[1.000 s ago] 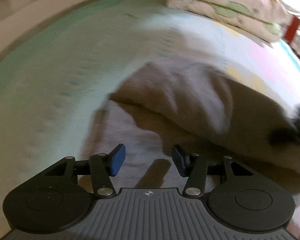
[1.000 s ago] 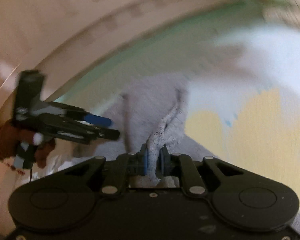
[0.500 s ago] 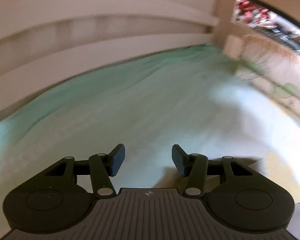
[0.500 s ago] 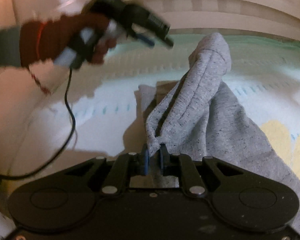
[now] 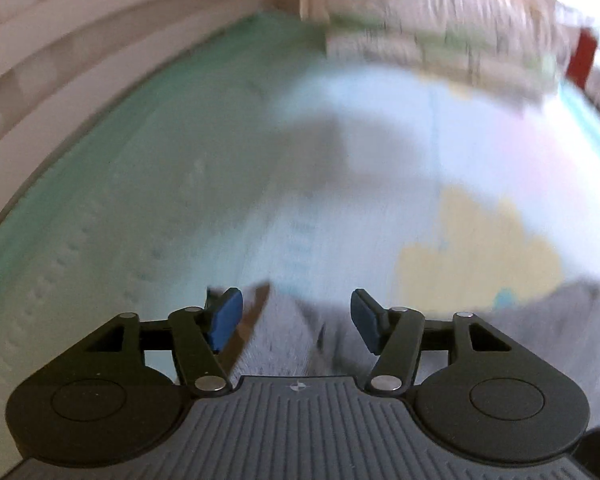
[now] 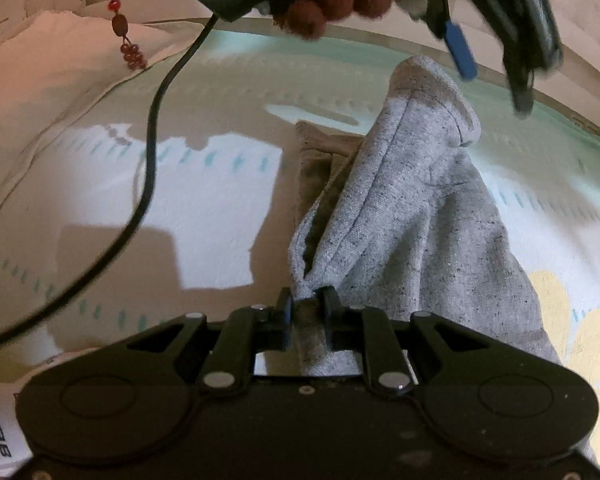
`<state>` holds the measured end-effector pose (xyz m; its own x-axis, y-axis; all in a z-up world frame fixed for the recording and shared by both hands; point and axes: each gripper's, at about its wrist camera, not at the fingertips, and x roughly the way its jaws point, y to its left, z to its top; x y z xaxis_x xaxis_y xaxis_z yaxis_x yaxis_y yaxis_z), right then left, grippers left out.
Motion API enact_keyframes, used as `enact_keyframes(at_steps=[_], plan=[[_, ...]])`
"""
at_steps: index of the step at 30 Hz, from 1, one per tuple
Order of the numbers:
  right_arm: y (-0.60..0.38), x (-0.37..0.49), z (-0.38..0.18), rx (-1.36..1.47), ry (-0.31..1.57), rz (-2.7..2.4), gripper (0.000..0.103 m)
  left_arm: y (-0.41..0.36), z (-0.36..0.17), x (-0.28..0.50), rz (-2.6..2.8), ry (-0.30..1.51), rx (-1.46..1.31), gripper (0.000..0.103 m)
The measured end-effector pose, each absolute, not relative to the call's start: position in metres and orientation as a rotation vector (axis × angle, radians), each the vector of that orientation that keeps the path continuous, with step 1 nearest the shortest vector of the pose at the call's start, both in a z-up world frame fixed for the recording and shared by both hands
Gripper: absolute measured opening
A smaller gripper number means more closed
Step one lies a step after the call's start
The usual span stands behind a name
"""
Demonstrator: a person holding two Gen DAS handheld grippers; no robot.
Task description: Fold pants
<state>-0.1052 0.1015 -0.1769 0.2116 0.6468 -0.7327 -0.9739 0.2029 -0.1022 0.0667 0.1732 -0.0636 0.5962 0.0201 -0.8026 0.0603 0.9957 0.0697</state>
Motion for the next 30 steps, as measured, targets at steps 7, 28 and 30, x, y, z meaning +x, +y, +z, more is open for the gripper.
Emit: enact_keyframes(at_steps=[7, 28, 30], plan=[[0.103, -0.107, -0.181, -0.633, 0.627, 1.241, 0.023, 0.182, -0.098, 0.101, 0.106, 1.002, 0.38, 0.06], [0.103, -0.122, -0.19, -0.737, 0.555, 1.259, 0.024, 0.329, -0.107, 0.073, 0.399, 0.939, -0.644, 0.042], [0.101, -0.122, -0.192, -0.718, 0.567, 1.259, 0.024, 0.354, -0.11, 0.059, 0.478, 0.868, -0.825, 0.024]])
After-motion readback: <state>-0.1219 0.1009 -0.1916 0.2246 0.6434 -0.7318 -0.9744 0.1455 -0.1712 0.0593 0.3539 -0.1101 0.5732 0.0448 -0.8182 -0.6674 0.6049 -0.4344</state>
